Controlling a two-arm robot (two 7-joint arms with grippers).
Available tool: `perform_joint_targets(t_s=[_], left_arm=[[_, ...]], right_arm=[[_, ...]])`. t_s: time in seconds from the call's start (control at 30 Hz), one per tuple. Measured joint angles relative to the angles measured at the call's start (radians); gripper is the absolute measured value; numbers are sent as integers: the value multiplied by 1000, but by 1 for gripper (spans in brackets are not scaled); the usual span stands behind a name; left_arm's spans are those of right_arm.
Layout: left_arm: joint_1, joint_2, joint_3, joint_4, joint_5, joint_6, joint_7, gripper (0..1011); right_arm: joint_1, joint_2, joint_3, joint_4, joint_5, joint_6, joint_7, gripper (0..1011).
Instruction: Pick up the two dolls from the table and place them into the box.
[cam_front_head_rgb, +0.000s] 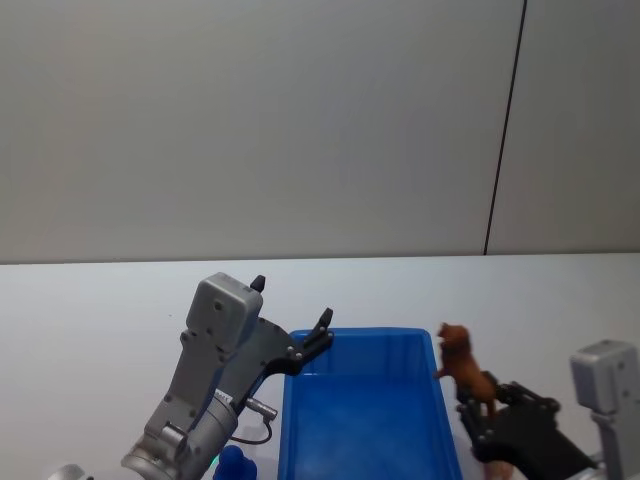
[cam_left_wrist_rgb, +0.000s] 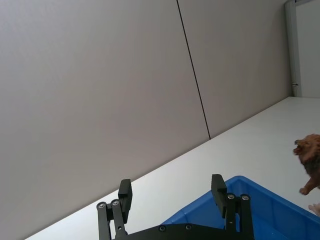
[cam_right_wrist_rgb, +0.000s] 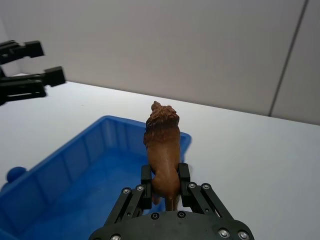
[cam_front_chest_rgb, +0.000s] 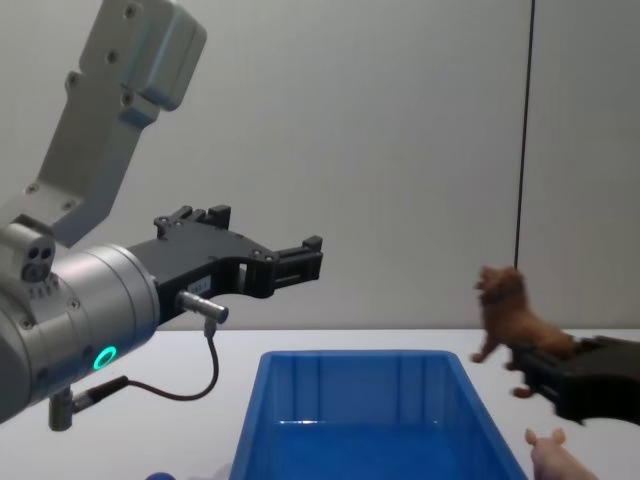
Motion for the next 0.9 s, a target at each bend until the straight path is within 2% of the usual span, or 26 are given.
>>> perform_joint_targets(t_s=[0.3,0.37,0.43,0.47,0.5,0.53,0.57,0.9], left_arm=[[0,0,0,0,0,0,0,1002],[0,0,0,0,0,0,0,1001],[0,0,0,0,0,0,0,1001],[0,0,0,0,0,0,0,1001],[0,0,0,0,0,0,0,1001],[0,0,0,0,0,0,0,1001],[0,0,0,0,0,0,0,1001],[0,0,0,0,0,0,0,1001]], right_arm=[[56,-48,-28,59,-13,17,80,312],[69,-59,-33,75,-17,20,96,383],[76,-65,-37,85,-19,23,103,404],[85,-72,-41,96,-22,25,108,459],[88,-75,-42,100,-23,27,111,473],[91,-77,-43,104,-24,27,112,541],[97,-82,-46,112,-27,29,115,558],[109,-93,-51,128,-41,28,102,857]])
